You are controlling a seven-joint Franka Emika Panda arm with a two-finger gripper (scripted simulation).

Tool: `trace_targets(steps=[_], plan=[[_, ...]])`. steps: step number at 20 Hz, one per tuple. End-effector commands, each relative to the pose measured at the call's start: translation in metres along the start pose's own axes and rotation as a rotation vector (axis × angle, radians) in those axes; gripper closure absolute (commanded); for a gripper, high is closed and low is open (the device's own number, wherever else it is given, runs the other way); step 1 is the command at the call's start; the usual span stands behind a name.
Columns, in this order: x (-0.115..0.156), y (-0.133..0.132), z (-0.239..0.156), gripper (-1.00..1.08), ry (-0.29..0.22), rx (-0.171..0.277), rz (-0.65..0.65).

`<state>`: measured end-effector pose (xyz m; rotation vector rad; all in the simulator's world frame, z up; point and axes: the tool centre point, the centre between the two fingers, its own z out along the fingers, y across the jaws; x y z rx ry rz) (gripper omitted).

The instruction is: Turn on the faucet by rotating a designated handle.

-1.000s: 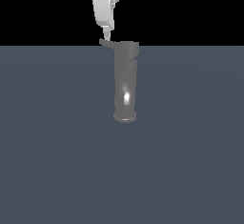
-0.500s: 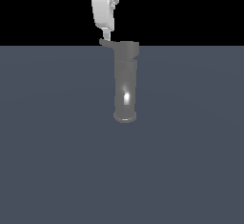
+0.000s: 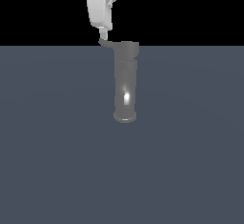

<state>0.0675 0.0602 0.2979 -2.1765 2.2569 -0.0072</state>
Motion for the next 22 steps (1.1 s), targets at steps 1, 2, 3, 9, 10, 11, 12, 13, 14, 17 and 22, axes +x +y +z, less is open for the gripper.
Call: trace_targets(steps=[1, 2, 3, 9, 10, 11, 12, 13, 14, 17, 22], plan=[[-0.003, 0.011, 0.000, 1.08, 0.001, -0.008, -0.002], [-0.004, 0.014, 0.000, 1.08, 0.001, -0.008, -0.002], [-0.005, 0.017, 0.000, 1.08, 0.001, -0.008, -0.002], [-0.010, 0.035, 0.000, 1.08, 0.001, -0.008, -0.001], [-0.010, 0.035, 0.000, 1.08, 0.001, -0.008, -0.001], [-0.011, 0.029, 0.000, 1.08, -0.001, -0.001, -0.004], [-0.010, 0.032, 0.000, 1.08, -0.001, -0.001, -0.004], [-0.008, 0.035, 0.000, 1.08, -0.001, -0.001, -0.004], [-0.007, 0.038, 0.000, 1.08, -0.001, -0.002, -0.004], [-0.003, 0.046, 0.000, 1.08, 0.000, -0.002, -0.004], [0.005, 0.061, 0.000, 1.08, 0.000, -0.004, -0.003]])
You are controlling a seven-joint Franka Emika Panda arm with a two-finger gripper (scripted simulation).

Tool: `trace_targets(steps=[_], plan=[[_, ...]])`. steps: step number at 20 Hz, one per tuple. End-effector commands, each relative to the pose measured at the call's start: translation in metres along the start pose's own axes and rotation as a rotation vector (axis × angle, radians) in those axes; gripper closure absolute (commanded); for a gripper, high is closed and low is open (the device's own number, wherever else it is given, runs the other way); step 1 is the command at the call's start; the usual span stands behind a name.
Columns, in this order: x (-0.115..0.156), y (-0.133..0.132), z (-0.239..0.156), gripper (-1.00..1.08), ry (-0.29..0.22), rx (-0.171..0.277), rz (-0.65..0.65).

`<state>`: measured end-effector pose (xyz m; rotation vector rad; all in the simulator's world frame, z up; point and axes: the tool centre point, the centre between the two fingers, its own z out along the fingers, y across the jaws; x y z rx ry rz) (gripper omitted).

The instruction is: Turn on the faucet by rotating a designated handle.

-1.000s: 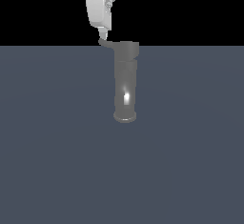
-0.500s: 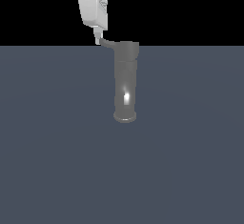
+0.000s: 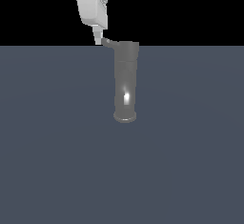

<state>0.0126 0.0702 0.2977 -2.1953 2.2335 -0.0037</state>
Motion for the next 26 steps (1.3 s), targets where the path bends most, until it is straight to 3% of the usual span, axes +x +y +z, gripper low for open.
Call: trace_targets(steps=[1, 12, 13, 26], plan=[[0.014, 0.008, 0.000, 1.08, 0.004, -0.005, 0.016], [0.029, 0.039, -0.001, 1.08, 0.005, -0.008, 0.018], [0.011, 0.037, 0.000, 1.08, 0.002, -0.006, -0.011], [0.089, 0.058, -0.001, 1.08, 0.005, -0.008, 0.016]])
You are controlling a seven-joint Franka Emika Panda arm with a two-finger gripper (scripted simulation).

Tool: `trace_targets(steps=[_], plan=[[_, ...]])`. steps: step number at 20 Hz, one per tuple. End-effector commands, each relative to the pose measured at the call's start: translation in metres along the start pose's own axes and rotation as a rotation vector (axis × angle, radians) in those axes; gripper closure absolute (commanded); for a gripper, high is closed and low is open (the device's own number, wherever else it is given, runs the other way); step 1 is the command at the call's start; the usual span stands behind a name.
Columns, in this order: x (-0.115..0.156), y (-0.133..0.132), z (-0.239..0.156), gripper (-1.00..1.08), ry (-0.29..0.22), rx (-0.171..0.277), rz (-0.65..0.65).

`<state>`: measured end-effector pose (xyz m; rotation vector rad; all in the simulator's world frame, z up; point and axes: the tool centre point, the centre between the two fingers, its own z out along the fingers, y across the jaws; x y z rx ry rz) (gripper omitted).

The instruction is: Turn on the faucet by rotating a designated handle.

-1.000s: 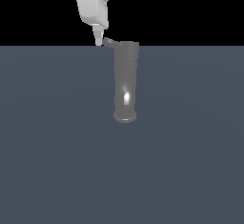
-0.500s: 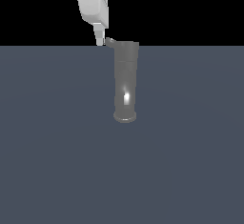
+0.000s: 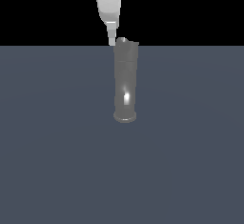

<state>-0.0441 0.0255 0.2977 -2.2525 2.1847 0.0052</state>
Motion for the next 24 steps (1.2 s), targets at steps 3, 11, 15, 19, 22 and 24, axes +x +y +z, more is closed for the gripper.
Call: trace_targets(steps=[3, 11, 15, 19, 22, 24], plan=[[0.009, 0.003, 0.000, 1.08, 0.001, -0.001, 0.002], [0.060, -0.013, 0.000, 1.08, 0.003, -0.001, 0.035], [0.084, -0.020, -0.001, 1.08, 0.004, 0.000, 0.050], [0.108, -0.026, -0.001, 1.08, 0.005, 0.000, 0.065], [0.041, -0.020, -0.001, 1.08, -0.009, -0.023, -0.040], [0.048, -0.026, 0.000, 1.08, -0.008, -0.021, -0.031]])
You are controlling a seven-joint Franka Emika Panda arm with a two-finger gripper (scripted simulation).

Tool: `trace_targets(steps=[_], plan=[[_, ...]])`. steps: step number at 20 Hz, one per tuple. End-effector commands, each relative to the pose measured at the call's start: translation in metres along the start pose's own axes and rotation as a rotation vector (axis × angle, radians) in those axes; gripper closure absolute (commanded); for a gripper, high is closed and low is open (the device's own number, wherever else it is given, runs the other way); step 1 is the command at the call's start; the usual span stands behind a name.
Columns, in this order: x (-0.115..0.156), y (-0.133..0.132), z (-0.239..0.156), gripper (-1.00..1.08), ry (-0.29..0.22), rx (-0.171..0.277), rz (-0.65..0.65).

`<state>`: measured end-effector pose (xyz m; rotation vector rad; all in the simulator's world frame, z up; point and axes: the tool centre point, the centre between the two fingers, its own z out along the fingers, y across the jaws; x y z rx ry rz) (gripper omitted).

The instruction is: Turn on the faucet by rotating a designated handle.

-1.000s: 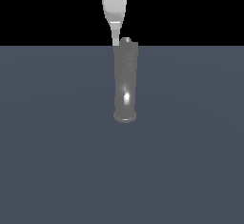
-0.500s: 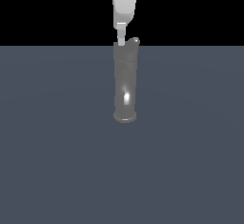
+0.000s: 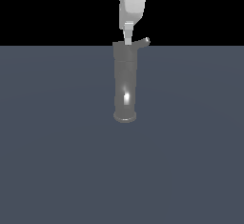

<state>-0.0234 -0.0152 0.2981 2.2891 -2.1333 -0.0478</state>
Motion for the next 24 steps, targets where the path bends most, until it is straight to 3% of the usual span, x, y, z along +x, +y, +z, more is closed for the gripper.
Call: trace_targets(steps=[1, 24], plan=[[0.011, -0.010, 0.000, 1.08, 0.002, 0.010, 0.013], [0.087, -0.067, -0.003, 1.08, 0.012, 0.030, 0.104]])
